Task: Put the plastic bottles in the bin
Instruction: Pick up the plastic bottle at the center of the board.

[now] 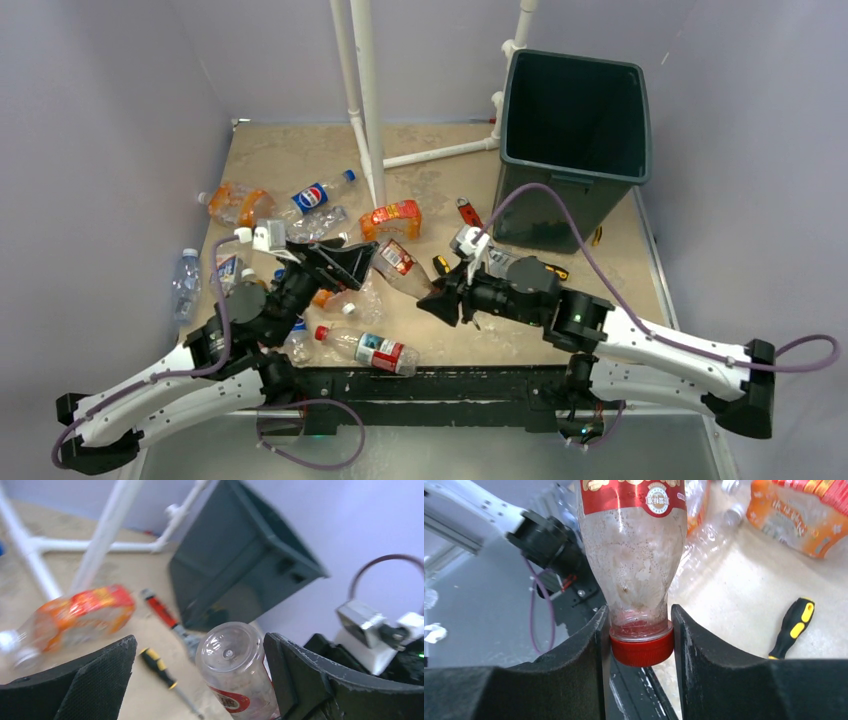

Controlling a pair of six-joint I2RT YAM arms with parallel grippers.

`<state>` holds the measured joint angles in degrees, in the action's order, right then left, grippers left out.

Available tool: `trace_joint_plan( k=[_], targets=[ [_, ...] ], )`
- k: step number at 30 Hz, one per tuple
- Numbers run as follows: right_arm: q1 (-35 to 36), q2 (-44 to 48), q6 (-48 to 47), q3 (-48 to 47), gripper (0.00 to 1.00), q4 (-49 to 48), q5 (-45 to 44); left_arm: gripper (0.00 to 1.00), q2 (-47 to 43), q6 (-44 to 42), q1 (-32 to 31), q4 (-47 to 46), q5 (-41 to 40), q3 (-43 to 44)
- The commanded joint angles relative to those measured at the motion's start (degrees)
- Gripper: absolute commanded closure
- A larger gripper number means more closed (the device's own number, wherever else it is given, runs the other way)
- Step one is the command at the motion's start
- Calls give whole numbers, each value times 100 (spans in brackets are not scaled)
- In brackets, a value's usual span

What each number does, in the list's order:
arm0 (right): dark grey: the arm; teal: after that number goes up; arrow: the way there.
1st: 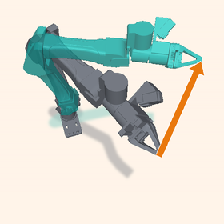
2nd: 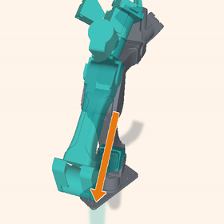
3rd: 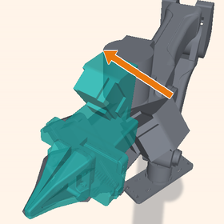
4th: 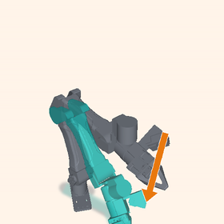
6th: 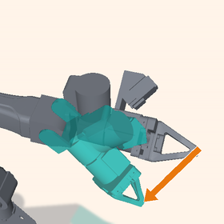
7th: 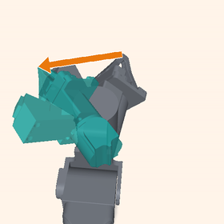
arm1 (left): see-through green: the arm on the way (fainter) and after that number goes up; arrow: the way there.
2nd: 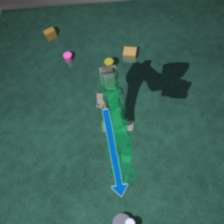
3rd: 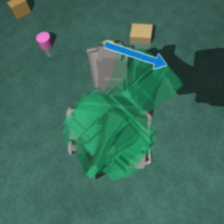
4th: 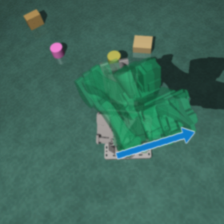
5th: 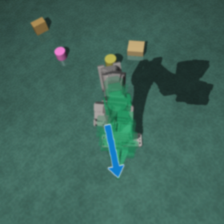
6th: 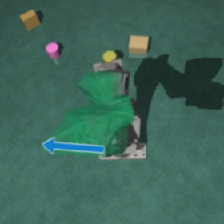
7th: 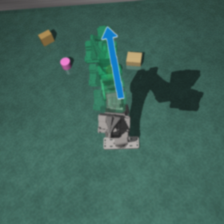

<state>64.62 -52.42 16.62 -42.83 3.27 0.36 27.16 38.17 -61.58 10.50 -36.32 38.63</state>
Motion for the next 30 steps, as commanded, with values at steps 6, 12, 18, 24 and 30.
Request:
trace_joint_plan(
  k=[6, 12, 18, 24, 30],
  targets=[
    [27, 946, 175, 470, 100, -1125, 132, 1, 590, -632, -3, -3017, 2402, -138],
    [35, 924, 166, 473, 100, -1618, 391, 1, 1056, -517, -3, -3226, 2878, -61],
    [32, 904, -54, 199, 100, -1190, 508, 5, 1279, -795, -3, -2697, 3355, 386],
    [33, 822, -94, -288, 100, -734, 410, 1, 1336, -1081, -3, -2361, 3369, 928],
    [33, 441, -43, -345, 100, -1367, 376, 0, 1259, -1184, -3, -3321, 2515, 378]
  ],
)
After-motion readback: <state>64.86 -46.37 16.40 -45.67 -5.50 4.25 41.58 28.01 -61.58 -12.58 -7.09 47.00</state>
